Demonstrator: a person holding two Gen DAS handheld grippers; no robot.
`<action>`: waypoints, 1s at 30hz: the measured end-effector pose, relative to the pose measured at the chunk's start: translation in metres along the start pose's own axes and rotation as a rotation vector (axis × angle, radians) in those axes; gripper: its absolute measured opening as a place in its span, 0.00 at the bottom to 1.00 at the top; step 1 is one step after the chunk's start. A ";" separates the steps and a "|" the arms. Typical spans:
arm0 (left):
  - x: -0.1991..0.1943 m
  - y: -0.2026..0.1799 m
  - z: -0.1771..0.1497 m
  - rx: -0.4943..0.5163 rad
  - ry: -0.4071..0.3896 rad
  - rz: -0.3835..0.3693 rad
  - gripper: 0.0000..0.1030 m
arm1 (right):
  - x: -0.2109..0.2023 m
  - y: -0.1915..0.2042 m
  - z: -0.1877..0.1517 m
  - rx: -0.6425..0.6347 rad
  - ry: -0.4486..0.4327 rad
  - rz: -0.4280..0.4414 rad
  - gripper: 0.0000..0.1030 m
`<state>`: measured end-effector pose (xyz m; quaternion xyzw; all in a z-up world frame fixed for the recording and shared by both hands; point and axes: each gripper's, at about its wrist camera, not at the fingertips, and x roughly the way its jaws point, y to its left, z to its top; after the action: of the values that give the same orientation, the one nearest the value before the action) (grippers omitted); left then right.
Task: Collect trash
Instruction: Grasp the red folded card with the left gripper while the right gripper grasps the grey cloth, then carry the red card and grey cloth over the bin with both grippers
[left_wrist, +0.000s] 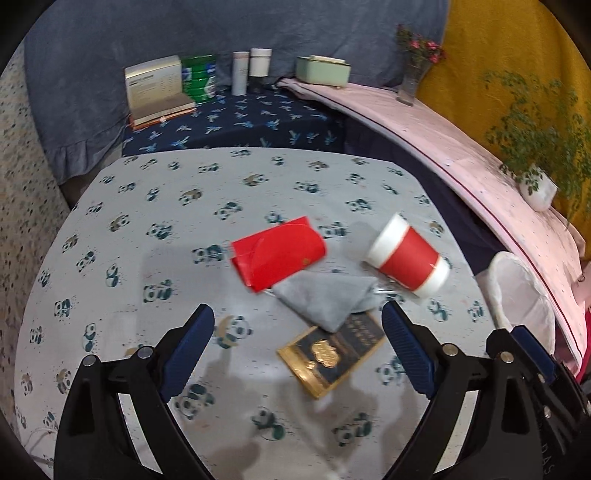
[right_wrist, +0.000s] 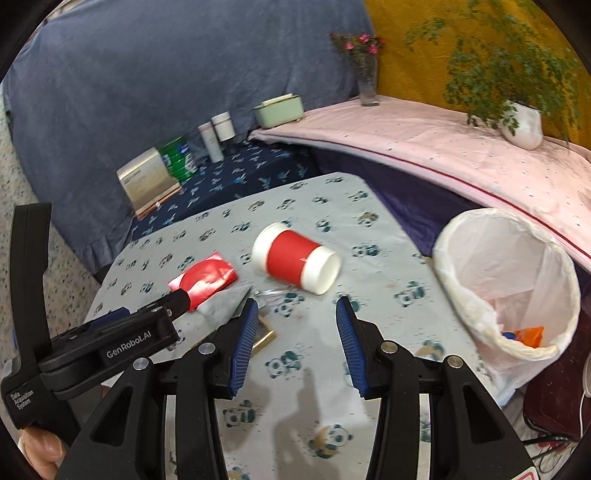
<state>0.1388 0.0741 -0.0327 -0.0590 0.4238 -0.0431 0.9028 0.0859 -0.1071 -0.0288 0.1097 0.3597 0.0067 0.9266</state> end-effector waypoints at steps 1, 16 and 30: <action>0.003 0.006 0.001 -0.007 0.004 0.004 0.85 | 0.005 0.006 -0.001 -0.009 0.009 0.005 0.42; 0.066 0.042 0.022 -0.050 0.066 0.040 0.85 | 0.085 0.043 0.001 -0.050 0.122 0.056 0.42; 0.104 0.035 0.027 0.011 0.126 -0.005 0.23 | 0.139 0.036 -0.001 -0.027 0.199 0.103 0.27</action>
<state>0.2268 0.0972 -0.1000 -0.0523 0.4795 -0.0512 0.8745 0.1908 -0.0592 -0.1142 0.1144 0.4436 0.0699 0.8862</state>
